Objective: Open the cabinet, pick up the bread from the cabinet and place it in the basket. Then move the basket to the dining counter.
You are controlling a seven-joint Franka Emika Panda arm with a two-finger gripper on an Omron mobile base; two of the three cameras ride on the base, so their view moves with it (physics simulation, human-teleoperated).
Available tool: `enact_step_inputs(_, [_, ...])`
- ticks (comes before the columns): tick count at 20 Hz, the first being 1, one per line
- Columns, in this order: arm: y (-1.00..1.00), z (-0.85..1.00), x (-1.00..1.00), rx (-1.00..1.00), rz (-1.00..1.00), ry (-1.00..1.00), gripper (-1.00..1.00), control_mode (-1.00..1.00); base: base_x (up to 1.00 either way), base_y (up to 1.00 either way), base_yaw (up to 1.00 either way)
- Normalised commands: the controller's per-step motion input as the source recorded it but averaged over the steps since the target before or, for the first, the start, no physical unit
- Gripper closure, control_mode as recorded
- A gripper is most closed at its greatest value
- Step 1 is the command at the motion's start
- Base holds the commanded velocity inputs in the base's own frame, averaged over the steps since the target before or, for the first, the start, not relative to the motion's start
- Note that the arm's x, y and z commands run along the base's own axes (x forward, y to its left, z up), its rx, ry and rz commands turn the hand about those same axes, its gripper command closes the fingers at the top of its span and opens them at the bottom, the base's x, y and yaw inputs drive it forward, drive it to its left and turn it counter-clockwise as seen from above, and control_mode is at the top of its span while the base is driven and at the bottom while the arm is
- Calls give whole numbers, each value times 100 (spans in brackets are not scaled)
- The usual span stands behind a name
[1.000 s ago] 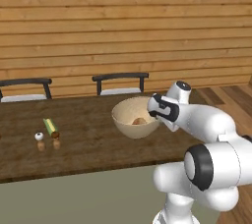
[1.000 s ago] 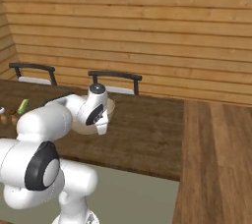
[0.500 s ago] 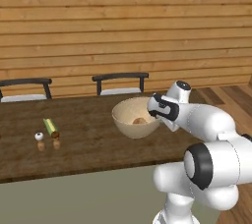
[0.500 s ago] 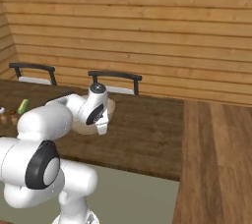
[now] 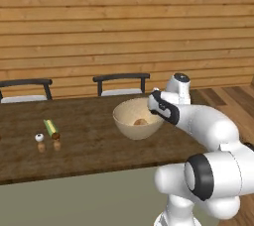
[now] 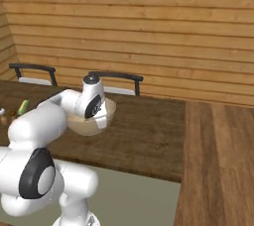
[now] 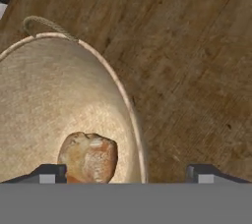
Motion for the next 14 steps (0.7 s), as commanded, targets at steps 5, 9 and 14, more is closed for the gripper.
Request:
enact_step_inputs(5, [-4, 96, -30, -14, 7, 0, -100, -100, 0, 0, 0])
enact_step_inputs(9, [0, 98, -71, -17, 35, -4, -100, -100, 0, 0, 0])
enact_step_inputs(14, [0, 63, -100, -20, 46, -14, -100, -100, 0, 0, 0])
